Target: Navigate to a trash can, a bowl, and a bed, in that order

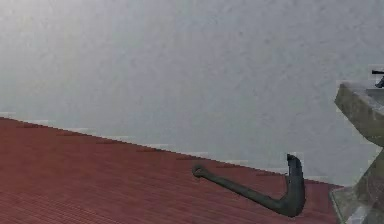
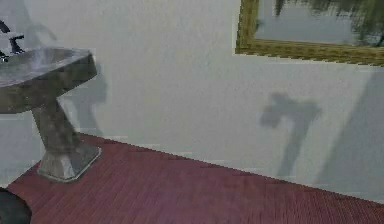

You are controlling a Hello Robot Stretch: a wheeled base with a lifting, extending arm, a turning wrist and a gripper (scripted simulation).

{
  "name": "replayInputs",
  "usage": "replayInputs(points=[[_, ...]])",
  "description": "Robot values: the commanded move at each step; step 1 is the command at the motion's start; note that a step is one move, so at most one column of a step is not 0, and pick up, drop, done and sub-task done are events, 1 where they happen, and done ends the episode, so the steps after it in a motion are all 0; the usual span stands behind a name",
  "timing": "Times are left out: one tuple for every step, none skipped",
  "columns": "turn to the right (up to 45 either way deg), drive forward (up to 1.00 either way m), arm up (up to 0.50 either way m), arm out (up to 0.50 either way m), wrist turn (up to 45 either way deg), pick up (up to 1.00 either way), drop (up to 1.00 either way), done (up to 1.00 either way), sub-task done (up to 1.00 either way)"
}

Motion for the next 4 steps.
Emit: replayInputs(points=[[-15.0,0.0,0.0,0.0,0.0,0.0,0.0,0.0,0.0],[0.0,0.7,0.0,0.0,0.0,0.0,0.0,0.0,0.0],[-45.0,0.0,0.0,0.0,0.0,0.0,0.0,0.0,0.0],[-12.0,0.0,0.0,0.0,0.0,0.0,0.0,0.0,0.0]])
